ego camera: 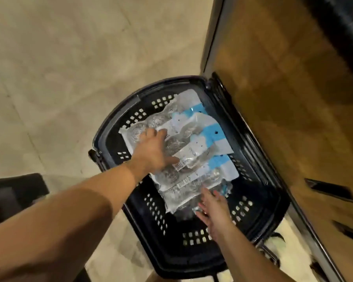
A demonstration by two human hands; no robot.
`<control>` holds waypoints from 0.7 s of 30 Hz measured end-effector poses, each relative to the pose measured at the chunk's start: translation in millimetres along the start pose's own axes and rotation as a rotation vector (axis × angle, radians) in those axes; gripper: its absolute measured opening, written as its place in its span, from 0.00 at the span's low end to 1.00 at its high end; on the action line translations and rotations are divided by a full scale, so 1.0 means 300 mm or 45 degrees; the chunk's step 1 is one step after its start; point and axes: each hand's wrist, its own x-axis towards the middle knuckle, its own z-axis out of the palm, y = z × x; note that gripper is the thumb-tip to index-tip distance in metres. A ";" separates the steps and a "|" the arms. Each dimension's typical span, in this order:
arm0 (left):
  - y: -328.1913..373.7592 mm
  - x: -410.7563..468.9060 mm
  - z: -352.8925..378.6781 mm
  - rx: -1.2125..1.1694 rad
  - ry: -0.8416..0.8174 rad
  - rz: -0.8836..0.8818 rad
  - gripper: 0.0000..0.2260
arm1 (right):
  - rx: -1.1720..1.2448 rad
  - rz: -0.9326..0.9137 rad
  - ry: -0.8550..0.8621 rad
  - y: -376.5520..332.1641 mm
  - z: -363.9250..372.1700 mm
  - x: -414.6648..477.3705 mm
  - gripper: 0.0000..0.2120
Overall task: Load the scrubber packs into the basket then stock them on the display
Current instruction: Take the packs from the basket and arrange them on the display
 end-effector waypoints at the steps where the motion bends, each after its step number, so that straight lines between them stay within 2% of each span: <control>1: 0.007 0.016 0.020 0.048 0.042 0.024 0.41 | 0.061 -0.006 0.014 -0.006 0.015 0.024 0.31; 4: 0.034 0.033 0.073 0.141 0.117 0.134 0.41 | 0.155 -0.019 0.120 -0.011 0.061 0.064 0.32; 7: 0.043 0.036 0.103 0.140 0.114 0.089 0.40 | 0.184 -0.040 0.222 0.007 0.094 0.100 0.36; 9: 0.043 0.047 0.109 0.088 0.102 0.061 0.34 | 0.154 -0.034 0.235 0.013 0.108 0.110 0.41; 12: 0.042 0.059 0.092 -0.002 0.013 0.082 0.25 | 0.117 -0.035 0.301 -0.002 0.130 0.109 0.42; 15: 0.021 0.046 0.045 -0.134 -0.065 0.092 0.25 | 0.042 -0.029 0.388 -0.024 0.170 0.088 0.41; 19: -0.043 -0.012 -0.046 -0.408 -0.044 0.030 0.25 | -0.005 -0.111 0.430 -0.042 0.202 0.062 0.42; 21: -0.085 -0.053 -0.084 -0.528 -0.010 -0.003 0.29 | -0.004 -0.148 0.433 -0.051 0.218 0.031 0.45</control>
